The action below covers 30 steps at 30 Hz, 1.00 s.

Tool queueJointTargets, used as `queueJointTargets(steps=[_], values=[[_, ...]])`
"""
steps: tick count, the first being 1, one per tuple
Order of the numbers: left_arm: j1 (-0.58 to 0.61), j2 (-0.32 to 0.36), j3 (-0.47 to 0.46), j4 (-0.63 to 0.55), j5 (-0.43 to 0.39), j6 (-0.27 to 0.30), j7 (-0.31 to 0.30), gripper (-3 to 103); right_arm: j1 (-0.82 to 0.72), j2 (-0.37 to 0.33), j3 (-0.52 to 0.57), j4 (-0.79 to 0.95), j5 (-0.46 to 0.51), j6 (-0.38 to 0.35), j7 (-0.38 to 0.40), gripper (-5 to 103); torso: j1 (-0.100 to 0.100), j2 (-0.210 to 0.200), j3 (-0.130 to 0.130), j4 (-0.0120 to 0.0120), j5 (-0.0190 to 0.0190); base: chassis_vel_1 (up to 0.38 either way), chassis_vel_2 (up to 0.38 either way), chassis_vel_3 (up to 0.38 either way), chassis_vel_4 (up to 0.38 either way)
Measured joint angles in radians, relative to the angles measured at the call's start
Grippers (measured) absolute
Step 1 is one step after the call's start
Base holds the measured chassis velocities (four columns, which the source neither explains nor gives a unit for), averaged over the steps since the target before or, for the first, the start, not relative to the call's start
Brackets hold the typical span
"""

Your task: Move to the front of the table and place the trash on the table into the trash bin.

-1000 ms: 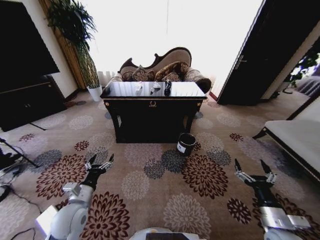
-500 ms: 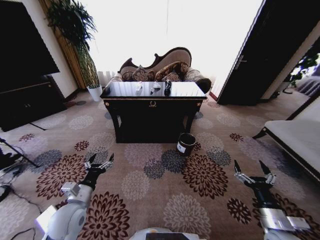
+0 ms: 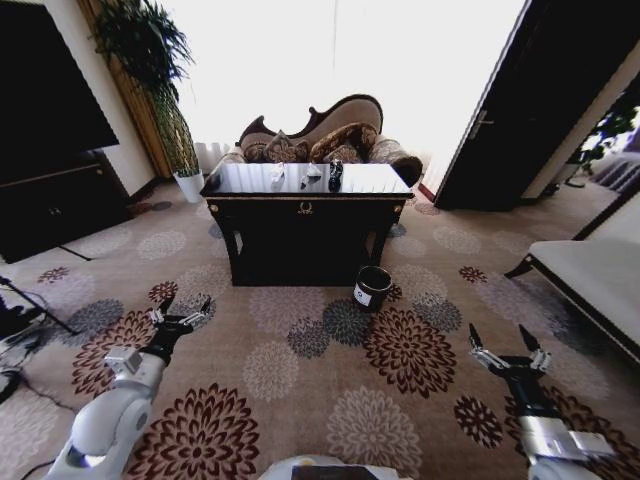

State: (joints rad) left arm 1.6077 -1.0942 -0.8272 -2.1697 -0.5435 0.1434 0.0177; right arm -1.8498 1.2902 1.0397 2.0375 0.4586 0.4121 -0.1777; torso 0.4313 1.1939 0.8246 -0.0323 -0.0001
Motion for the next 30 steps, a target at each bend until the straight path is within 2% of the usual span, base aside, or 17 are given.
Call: queueJointTargets(steps=[20,27,30], values=[[0.009,-0.021,-0.013,-0.035,-0.009,0.001,0.004,100,-0.012,0.004,0.015,0.049,0.013,0.005,-0.030,100,0.000,0.000,0.000,0.0000,0.0001,-0.010,0.010,0.011,-0.008],[0.019,-0.028,-0.009,-0.045,-0.004,0.002,0.004,100,-0.018,0.013,0.016,0.059,0.014,0.007,-0.030,100,-0.001,0.000,0.000,-0.0002,0.0000,-0.148,0.162,0.159,-0.135],[0.020,-0.029,-0.009,-0.050,-0.004,0.001,0.005,100,-0.019,0.015,0.016,0.063,0.014,0.008,-0.030,100,0.001,0.000,0.000,0.0008,0.0005,-0.220,0.204,0.240,-0.196]])
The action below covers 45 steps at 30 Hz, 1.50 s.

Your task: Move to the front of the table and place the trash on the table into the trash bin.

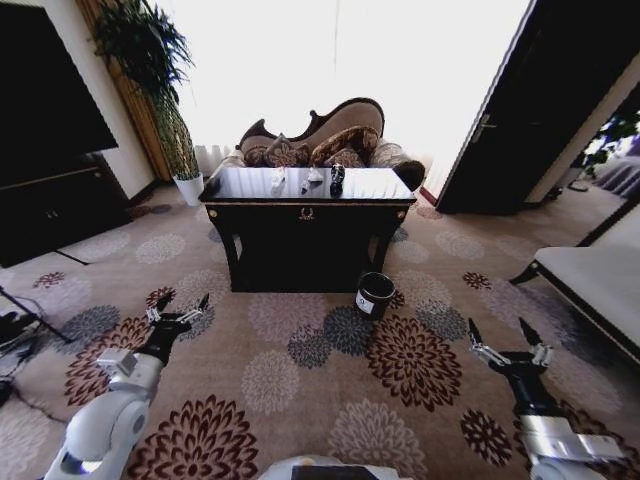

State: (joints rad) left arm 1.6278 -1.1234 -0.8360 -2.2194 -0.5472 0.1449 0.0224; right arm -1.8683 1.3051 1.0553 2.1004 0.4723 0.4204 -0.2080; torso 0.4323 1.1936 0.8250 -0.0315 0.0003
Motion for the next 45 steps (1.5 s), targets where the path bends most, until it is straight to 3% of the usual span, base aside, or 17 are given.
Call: queueJointTargets(steps=[4,24,45], values=[[0.000,-0.001,0.002,-0.002,0.000,0.000,0.001,100,-0.002,0.003,0.000,0.001,-0.001,0.000,0.000,100,-0.001,0.000,-0.001,-0.0015,-0.0006,-0.300,0.240,0.237,-0.258],[-0.005,-0.009,0.012,0.008,0.007,-0.003,0.002,100,0.006,0.001,-0.006,-0.014,-0.008,-0.005,0.004,100,-0.001,0.000,0.000,-0.0003,0.0000,-0.346,0.348,0.351,-0.354],[-0.003,-0.011,0.012,0.012,0.010,-0.004,0.004,100,0.013,-0.007,-0.011,-0.023,-0.004,-0.013,0.007,100,-0.001,0.000,0.000,-0.0009,-0.0005,-0.170,0.179,0.173,-0.168]])
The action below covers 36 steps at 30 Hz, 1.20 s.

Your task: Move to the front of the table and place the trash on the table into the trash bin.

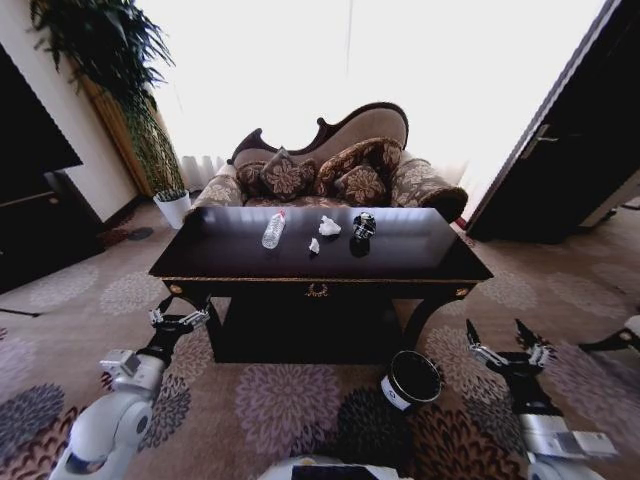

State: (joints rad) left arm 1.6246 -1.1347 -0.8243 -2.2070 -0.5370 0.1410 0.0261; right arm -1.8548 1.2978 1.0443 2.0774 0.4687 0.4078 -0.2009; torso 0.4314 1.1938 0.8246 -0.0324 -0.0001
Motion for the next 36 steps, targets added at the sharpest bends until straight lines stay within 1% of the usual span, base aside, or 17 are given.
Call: queueJointTargets(steps=[12,20,29,36], values=[[-0.004,-0.001,0.002,0.004,0.001,0.000,0.001,100,-0.003,-0.001,0.002,0.003,0.000,-0.009,0.003,100,-0.001,0.000,0.000,0.0000,0.0000,0.000,0.000,0.000,0.000],[-0.006,-0.002,0.005,0.007,0.001,-0.001,0.001,100,0.000,0.005,0.001,0.002,-0.002,-0.010,0.007,100,0.000,0.000,0.000,0.0002,0.0000,-0.054,0.063,0.057,-0.056],[-0.007,-0.006,0.009,0.003,0.003,-0.001,0.001,100,0.000,0.005,-0.002,-0.002,-0.005,0.005,0.012,100,0.000,0.000,0.000,0.0001,0.0001,-0.018,0.014,0.015,-0.020],[-0.002,-0.007,0.000,-0.032,-0.014,0.003,-0.008,100,-0.027,-0.003,0.003,0.060,0.002,-0.004,0.055,100,0.000,0.000,0.000,0.0001,0.0000,0.000,0.000,0.000,0.000]])
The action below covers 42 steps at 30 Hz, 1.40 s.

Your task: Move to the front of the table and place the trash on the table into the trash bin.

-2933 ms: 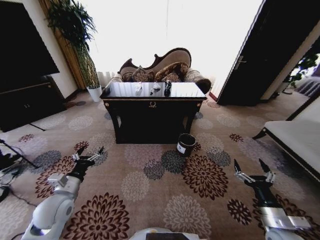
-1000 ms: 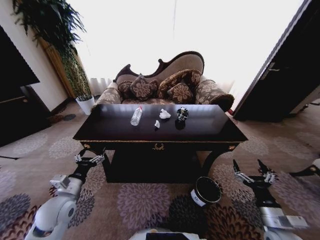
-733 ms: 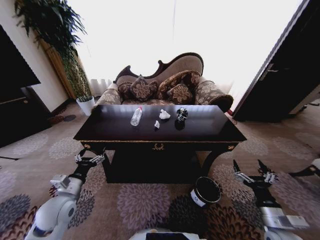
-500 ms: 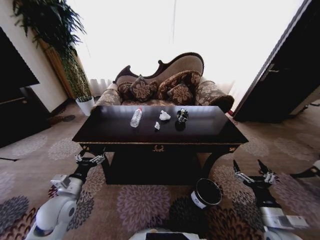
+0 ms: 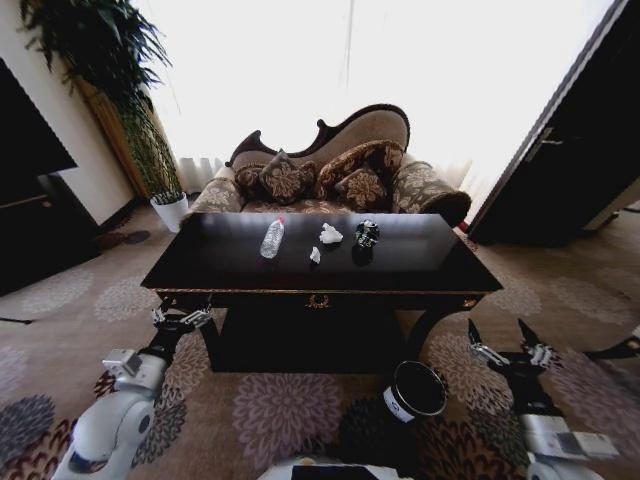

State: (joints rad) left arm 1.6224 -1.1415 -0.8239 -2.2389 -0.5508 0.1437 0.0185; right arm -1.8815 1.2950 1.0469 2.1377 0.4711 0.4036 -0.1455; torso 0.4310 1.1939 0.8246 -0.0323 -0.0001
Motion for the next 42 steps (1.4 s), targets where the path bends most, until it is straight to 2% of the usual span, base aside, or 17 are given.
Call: queueJointTargets(steps=[10,12,13,16,20,23,25,26,30,32,33,36,38,39,42], values=[[-0.027,0.020,-0.013,-0.035,-0.071,0.051,-0.042,100,-0.025,-0.005,-0.001,0.104,0.014,-0.040,0.031,100,0.000,0.000,0.000,0.0002,-0.0001,0.000,0.000,0.000,0.000],[-0.059,0.032,-0.012,-0.032,-0.126,0.082,-0.065,100,-0.030,-0.002,-0.002,0.104,0.006,-0.035,0.018,100,0.000,0.000,0.000,0.0003,-0.0002,0.000,0.000,0.000,0.000],[-0.059,0.032,-0.012,-0.032,-0.126,0.082,-0.065,100,-0.030,-0.002,-0.002,0.104,0.006,-0.035,0.018,100,0.000,0.000,0.000,0.0003,-0.0002,0.000,0.000,0.000,0.000],[-0.137,0.066,-0.001,-0.024,-0.217,0.146,-0.103,100,-0.033,0.015,-0.011,0.101,-0.014,-0.024,0.003,100,0.000,0.000,0.000,-0.0001,0.0001,0.000,0.000,0.000,0.000],[-0.206,0.109,0.036,0.006,-0.243,0.182,-0.115,100,-0.034,0.031,-0.018,0.102,-0.046,-0.015,-0.009,100,0.000,0.000,0.000,-0.0002,0.0001,0.000,0.000,0.000,0.000],[-0.271,0.144,0.086,0.043,-0.292,0.212,-0.132,100,-0.038,0.039,-0.018,0.102,-0.068,-0.004,-0.020,100,0.000,0.000,0.000,0.0002,-0.0002,0.000,0.000,0.000,0.000],[-0.364,0.180,0.144,0.097,-0.361,0.245,-0.149,100,-0.040,0.043,-0.018,0.099,-0.074,0.001,-0.023,100,0.000,0.000,0.000,0.0000,-0.0003,0.000,0.000,0.000,0.000],[-0.364,0.180,0.144,0.097,-0.361,0.245,-0.149,100,-0.040,0.043,-0.018,0.099,-0.074,0.001,-0.023,100,0.000,0.000,0.000,0.0000,-0.0003,0.000,0.000,0.000,0.000],[-0.563,0.264,0.269,0.213,-0.471,0.275,-0.168,100,-0.039,0.057,-0.024,0.088,-0.091,0.003,-0.030,100,0.000,0.000,0.000,-0.0002,0.0000,0.000,0.000,0.000,0.000],[-0.595,0.277,0.294,0.232,-0.483,0.275,-0.170,100,-0.038,0.060,-0.026,0.086,-0.096,0.003,-0.032,100,0.000,0.000,0.000,-0.0001,0.0001,0.000,0.000,0.000,0.000],[-0.664,0.297,0.352,0.273,-0.500,0.275,-0.169,100,-0.036,0.065,-0.029,0.080,-0.102,0.005,-0.035,100,0.000,0.000,0.000,0.0001,0.0001,0.000,0.000,0.000,0.000],[-0.752,0.306,0.429,0.324,-0.517,0.273,-0.173,100,-0.035,0.069,-0.031,0.072,-0.106,0.008,-0.038,100,0.000,0.000,0.000,0.0002,-0.0002,0.000,0.000,0.000,0.000],[-0.887,0.299,0.546,0.397,-0.542,0.280,-0.206,100,-0.035,0.071,-0.032,0.062,-0.107,0.013,-0.040,100,0.000,0.000,0.000,0.0000,0.0003,0.000,0.000,0.000,0.000],[-0.887,0.299,0.546,0.397,-0.542,0.280,-0.206,100,-0.035,0.071,-0.032,0.062,-0.107,0.013,-0.040,100,0.000,0.000,0.000,0.0000,0.0003,0.000,0.000,0.000,0.000],[-1.013,0.270,0.658,0.479,-0.583,0.294,-0.247,100,-0.033,0.072,-0.031,0.052,-0.107,0.019,-0.040,100,0.000,0.000,0.000,0.0000,0.0001,0.000,0.000,0.000,0.000]])
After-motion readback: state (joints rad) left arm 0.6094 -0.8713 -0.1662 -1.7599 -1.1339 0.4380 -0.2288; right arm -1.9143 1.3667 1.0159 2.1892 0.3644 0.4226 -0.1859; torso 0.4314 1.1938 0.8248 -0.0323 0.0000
